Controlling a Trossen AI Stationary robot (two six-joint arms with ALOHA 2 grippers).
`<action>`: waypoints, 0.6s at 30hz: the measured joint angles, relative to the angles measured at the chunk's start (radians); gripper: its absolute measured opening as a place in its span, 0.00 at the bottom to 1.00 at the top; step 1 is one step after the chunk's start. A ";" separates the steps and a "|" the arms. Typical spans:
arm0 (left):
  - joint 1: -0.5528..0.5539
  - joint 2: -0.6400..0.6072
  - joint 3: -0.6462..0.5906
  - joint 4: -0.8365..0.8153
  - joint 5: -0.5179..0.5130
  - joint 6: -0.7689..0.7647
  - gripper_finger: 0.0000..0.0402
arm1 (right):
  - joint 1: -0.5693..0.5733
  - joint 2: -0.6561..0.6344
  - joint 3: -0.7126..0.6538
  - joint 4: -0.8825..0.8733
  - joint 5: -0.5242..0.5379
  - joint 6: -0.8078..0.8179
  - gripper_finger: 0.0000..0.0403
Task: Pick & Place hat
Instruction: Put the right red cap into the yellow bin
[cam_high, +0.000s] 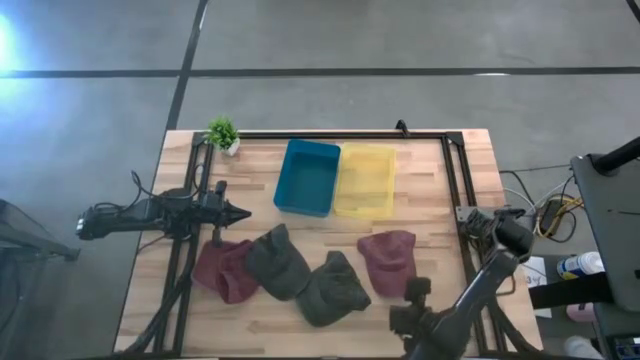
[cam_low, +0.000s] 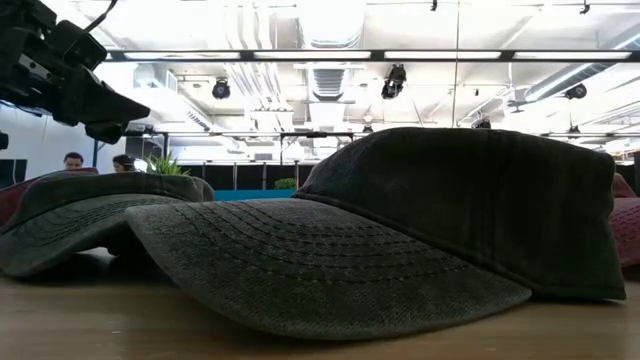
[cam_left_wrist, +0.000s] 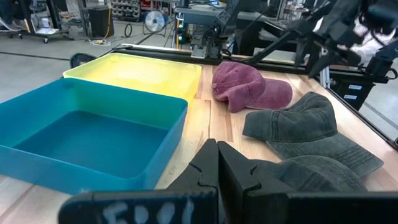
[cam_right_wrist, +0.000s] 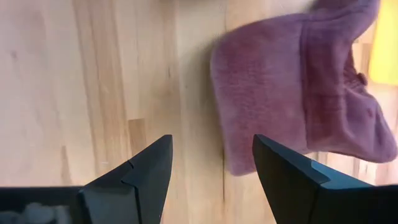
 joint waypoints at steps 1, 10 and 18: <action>0.000 0.000 0.000 0.000 0.000 0.000 0.00 | -0.001 0.017 0.009 -0.015 0.002 0.009 0.54; 0.000 0.000 0.000 0.000 0.000 0.000 0.00 | -0.006 0.132 0.014 -0.074 0.068 0.017 0.54; 0.000 0.000 0.000 0.000 0.000 0.000 0.00 | -0.026 0.226 0.010 -0.197 0.177 0.035 0.54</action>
